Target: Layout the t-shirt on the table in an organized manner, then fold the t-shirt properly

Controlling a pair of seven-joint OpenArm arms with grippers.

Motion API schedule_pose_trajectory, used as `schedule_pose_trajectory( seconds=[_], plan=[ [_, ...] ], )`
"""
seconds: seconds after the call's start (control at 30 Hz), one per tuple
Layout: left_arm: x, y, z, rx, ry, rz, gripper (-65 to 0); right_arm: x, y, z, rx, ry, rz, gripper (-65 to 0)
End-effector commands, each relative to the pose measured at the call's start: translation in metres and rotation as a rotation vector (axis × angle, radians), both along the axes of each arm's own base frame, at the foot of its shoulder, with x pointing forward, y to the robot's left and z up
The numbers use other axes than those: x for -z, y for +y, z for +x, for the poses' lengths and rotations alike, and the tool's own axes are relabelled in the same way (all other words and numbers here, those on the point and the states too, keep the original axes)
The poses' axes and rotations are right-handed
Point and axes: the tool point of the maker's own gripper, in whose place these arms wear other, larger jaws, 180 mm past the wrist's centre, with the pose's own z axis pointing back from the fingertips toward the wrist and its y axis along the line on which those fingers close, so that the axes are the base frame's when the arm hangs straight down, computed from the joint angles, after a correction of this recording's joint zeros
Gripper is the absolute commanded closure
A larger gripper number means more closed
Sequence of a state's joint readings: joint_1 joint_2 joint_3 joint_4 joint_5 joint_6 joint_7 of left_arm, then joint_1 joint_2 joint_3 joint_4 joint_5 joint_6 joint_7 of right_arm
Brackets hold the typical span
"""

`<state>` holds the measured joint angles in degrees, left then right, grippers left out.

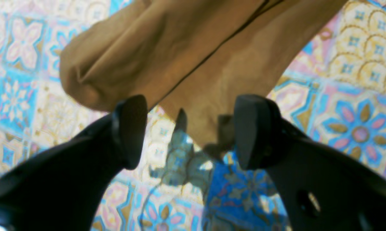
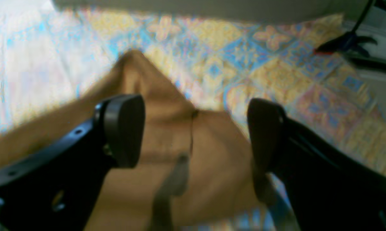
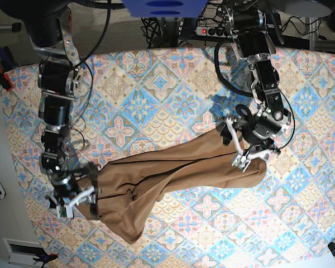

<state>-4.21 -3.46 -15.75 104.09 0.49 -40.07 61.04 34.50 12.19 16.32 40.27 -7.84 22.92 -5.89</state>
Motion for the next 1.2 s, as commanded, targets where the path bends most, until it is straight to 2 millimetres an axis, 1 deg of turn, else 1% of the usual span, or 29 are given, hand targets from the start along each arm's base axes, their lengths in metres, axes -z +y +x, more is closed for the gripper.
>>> schedule_pose_trajectory(
  seconds=[0.0,0.03,0.17,0.27,0.37,0.4,0.47,0.6,0.7,0.97,1.03,1.07,1.17],
  plan=[
    [-0.01,-0.001,0.006,0.002,-0.037,-0.008,-39.7,-0.02,-0.015,0.007,0.025,-0.051,-0.01,-48.2],
    [-0.009,0.0,0.005,-0.002,-0.033,-0.006,-39.7,-0.019,-0.017,0.006,0.031,-0.048,-0.007,-48.2],
    [0.0,0.001,-0.003,0.001,-0.006,-0.001,-39.7,-0.018,-0.037,0.002,0.054,-0.04,-0.031,-48.2],
    [0.001,0.002,-0.003,-0.002,-0.006,0.0,-39.7,0.006,-0.048,-0.009,0.071,0.021,-0.026,-48.2],
    [0.001,0.002,-0.004,-0.003,-0.003,0.003,-39.7,0.031,-0.048,-0.018,0.079,0.087,-0.002,-48.2],
    [0.001,0.002,-0.004,-0.004,0.0,0.003,-39.7,0.038,-0.048,-0.02,0.08,0.105,0.003,-48.2],
    [0.006,0.002,-0.009,-0.003,0.011,0.001,-39.7,0.043,-0.047,-0.022,0.079,0.119,0.004,-48.2],
    [0.007,0.003,-0.011,-0.002,0.014,0.003,-39.7,0.044,-0.046,-0.023,0.076,0.122,0.002,-48.2],
    [0.012,0.004,-0.017,-0.004,0.031,0.004,-39.7,0.044,-0.046,-0.023,0.075,0.123,0.001,-48.2],
    [0.015,0.004,-0.019,-0.004,0.039,0.004,-39.7,0.045,-0.044,-0.023,0.072,0.128,0.002,-48.2],
    [0.016,0.011,-0.024,-0.001,0.046,0.025,-39.7,0.045,-0.043,-0.023,0.071,0.128,0.003,-48.2],
    [0.013,0.012,-0.024,0.0,0.035,0.032,-39.7,0.045,-0.043,-0.023,0.071,0.128,0.003,-48.2],
    [0.012,0.014,-0.031,0.001,0.034,0.044,-39.7,0.046,-0.042,-0.022,0.07,0.128,0.004,-48.1]
  ],
)
